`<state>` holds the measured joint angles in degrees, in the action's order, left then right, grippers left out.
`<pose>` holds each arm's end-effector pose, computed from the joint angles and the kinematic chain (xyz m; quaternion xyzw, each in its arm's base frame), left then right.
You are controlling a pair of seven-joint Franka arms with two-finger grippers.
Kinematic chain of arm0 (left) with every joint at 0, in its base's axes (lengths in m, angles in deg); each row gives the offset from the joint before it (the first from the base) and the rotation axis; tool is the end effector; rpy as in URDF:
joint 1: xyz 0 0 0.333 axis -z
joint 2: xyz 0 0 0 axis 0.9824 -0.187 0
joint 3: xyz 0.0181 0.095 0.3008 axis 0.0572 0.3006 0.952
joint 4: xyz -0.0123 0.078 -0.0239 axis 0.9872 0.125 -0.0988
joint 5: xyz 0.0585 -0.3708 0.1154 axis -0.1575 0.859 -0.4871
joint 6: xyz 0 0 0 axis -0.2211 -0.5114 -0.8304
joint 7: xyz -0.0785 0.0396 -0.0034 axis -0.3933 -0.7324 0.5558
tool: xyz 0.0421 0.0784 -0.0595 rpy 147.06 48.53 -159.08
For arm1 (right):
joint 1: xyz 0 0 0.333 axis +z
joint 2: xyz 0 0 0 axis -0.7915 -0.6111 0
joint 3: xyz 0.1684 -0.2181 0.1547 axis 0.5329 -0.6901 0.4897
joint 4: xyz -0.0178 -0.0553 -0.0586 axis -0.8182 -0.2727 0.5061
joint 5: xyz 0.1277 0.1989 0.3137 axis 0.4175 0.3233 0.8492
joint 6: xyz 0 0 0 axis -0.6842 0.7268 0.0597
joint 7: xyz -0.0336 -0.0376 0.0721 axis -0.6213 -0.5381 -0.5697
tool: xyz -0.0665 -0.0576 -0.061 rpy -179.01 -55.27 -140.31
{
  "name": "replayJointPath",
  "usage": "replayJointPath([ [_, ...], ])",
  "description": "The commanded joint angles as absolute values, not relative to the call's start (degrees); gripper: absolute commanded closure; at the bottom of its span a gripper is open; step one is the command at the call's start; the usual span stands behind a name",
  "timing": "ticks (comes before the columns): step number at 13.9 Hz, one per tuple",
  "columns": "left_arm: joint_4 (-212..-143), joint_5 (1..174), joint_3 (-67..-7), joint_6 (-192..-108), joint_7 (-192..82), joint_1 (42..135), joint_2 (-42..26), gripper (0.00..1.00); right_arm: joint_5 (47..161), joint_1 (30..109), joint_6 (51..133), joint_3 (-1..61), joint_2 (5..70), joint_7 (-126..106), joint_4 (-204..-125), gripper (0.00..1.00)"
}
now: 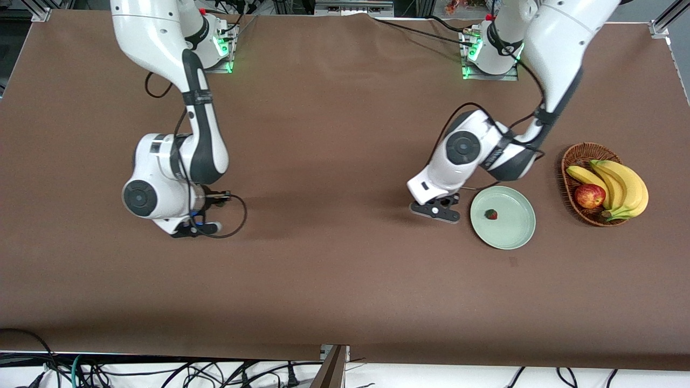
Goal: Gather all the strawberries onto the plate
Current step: 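Drop the strawberry on the plate while the right gripper carries the third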
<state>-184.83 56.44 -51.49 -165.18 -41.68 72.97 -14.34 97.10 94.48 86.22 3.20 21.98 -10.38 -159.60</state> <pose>0.5801 -0.2551 0.2507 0.9881 -0.1537 -0.0080 0.0030 0.6266 0.1860 0.2461 -0.9887 -0.0339 0.1370 0.0507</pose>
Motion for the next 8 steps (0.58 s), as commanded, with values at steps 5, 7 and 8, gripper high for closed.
replayJointPath([
  [5, -185.37, 57.45, -58.3, -159.82, -74.78, 52.52, -13.82, 0.99, 101.12, 96.62, 101.52, 18.67, 17.27, 17.43, -149.24, 1.0],
  [7, -185.45, 57.45, -58.21, -159.73, -80.07, 49.27, -14.26, 0.99, 100.86, 98.02, 109.45, 23.59, 14.47, 24.73, -146.52, 1.0],
  [8, -185.63, 57.36, -57.95, -159.73, -81.92, 47.86, -14.44, 0.99, 100.77, 99.68, 113.49, 24.75, 12.27, 28.42, -144.42, 1.0],
])
